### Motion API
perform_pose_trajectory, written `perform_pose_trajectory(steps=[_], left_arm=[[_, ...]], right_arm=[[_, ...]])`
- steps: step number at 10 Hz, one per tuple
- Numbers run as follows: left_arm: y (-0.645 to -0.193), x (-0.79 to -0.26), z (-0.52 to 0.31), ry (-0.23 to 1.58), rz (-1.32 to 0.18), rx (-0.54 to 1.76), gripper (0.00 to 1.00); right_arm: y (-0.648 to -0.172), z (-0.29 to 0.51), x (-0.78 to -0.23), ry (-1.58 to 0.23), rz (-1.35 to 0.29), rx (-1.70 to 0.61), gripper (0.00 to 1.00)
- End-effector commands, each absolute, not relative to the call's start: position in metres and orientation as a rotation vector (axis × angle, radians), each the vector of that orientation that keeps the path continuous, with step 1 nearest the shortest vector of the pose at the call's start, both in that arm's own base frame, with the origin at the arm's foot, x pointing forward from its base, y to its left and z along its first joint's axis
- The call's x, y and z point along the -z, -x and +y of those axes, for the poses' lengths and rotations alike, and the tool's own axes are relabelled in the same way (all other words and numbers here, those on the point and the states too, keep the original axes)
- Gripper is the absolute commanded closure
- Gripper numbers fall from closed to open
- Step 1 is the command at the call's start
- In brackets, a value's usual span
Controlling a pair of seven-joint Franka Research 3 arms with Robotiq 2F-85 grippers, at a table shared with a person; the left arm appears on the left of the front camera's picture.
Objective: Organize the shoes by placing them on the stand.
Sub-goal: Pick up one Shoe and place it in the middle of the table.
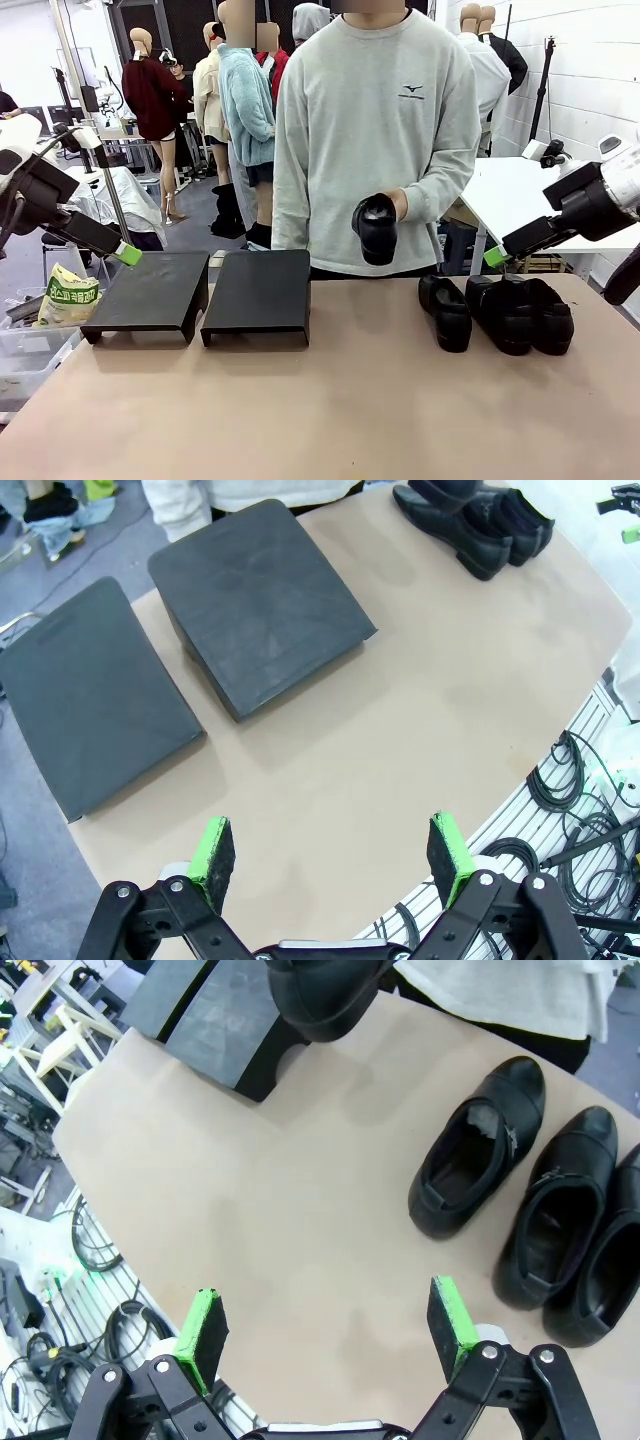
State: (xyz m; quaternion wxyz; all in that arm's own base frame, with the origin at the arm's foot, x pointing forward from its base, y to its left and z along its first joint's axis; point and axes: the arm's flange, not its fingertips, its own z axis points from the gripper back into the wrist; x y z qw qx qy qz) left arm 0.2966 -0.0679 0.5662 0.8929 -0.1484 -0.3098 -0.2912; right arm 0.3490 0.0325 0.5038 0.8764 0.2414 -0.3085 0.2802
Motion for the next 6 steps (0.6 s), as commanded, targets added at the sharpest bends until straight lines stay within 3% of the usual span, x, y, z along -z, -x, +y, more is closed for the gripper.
perform_pose_trajectory(steps=[1,4,6], left_arm=[[-0.297,-0.566,-0.068,0.313,-0.641,0.613,0.00],[-0.297,-0.566,-0.068,0.313,-0.641,0.613,0.00],[-0.297,-0.566,-0.068,0.313,-0.641,0.613,0.00]], right_arm=[[-0.349,0.033,-0.504,-0.504,-0.644,-0.585,0.00],[-0.371,0.029,-0.514,-0.424,-0.600,-0.486,0.00],[-0.410,0.023,-0.515,-0.350,-0.494,-0.387,0.00]])
